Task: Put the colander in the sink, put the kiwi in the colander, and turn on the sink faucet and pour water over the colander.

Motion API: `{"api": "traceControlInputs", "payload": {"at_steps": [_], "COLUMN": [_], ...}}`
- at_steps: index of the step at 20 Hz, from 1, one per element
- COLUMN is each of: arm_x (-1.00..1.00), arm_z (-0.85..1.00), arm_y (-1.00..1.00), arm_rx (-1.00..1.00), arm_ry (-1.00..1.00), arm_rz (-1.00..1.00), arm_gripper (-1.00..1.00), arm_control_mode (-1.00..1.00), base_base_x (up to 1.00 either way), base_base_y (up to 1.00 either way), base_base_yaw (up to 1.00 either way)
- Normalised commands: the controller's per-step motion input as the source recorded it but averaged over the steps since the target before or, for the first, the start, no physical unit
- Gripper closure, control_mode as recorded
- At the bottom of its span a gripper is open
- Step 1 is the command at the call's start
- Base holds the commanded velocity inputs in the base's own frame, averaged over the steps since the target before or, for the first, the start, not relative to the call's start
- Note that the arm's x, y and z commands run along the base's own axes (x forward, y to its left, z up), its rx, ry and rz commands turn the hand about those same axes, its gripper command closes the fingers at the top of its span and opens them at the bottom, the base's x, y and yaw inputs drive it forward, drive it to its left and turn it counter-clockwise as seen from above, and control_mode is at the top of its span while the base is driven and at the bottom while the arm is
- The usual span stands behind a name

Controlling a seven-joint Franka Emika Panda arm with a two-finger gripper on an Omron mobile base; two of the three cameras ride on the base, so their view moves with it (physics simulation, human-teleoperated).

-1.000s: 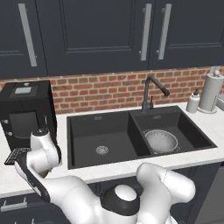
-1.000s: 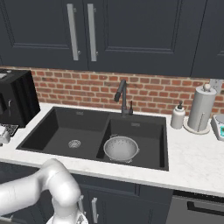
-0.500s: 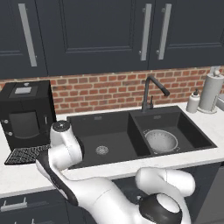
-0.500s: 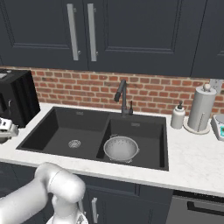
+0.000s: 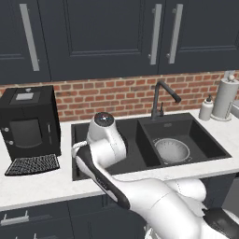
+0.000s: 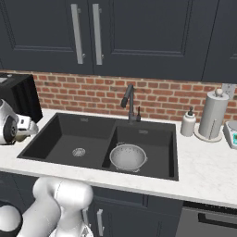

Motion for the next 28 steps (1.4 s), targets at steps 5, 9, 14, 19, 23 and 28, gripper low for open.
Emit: {"api": "traceControlInputs", "payload": {"at_steps": [5,9,14,19,23,28], "arm_x": [0.0,0.0,0.0,0.07,0.24,0.36], "arm_z": [0.29,0.01,-0.14,-0.22,-0.05,0.0], "arm_y": [-1.0,-1.0,-1.0,-1.0,-0.98,-0.77], "arm_rx": [0.0,0.0,-0.02,-0.04,-0.02,0.0], "arm_ry": [0.0,0.0,0.0,0.0,0.0,0.0], "arm_rz": [-0.09,-0.12,-0.12,-0.13,-0.13,-0.11], "arm_gripper": [1.0,1.0,1.0,1.0,1.0,1.0], "arm_control_mode": [-1.0,-1.0,-1.0,-1.0,-1.0,-1.0], "base_base_x": [0.0,0.0,0.0,0.0,0.0,0.0], "base_base_y": [0.0,0.0,0.0,0.0,0.0,0.0], "base_base_yaw": [0.0,0.0,0.0,0.0,0.0,0.0]}}
